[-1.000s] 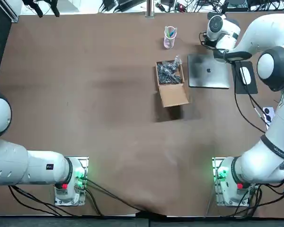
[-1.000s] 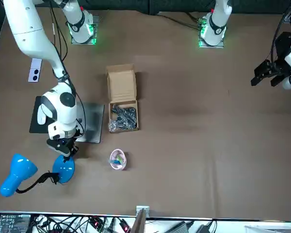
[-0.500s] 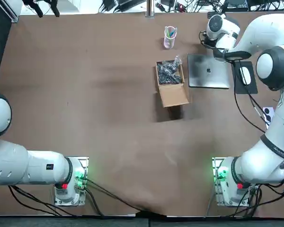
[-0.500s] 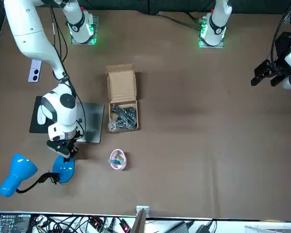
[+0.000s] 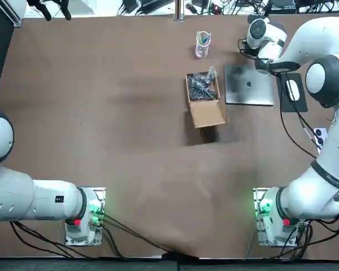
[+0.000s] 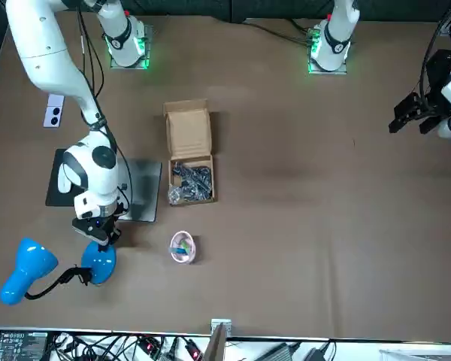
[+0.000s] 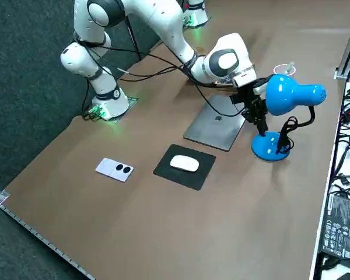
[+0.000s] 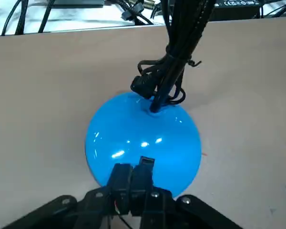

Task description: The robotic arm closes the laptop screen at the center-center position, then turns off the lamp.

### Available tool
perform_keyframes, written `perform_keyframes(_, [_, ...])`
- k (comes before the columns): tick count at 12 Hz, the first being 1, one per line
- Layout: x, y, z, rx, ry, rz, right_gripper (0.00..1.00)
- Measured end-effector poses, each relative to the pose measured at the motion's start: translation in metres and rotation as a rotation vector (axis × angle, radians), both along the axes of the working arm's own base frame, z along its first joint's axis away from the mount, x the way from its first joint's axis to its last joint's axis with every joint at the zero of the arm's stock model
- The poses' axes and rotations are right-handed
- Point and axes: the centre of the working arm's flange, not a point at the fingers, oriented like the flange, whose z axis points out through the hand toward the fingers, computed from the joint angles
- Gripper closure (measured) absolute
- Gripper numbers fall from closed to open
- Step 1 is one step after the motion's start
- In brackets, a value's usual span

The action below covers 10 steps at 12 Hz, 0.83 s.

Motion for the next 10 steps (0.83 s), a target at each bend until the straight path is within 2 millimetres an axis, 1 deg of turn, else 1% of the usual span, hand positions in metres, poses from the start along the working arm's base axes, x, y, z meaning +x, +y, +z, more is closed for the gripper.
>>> perform_keyframes(10, [0.003, -0.0061, -0.0037, -0.002, -0.004, 0.005, 0.98])
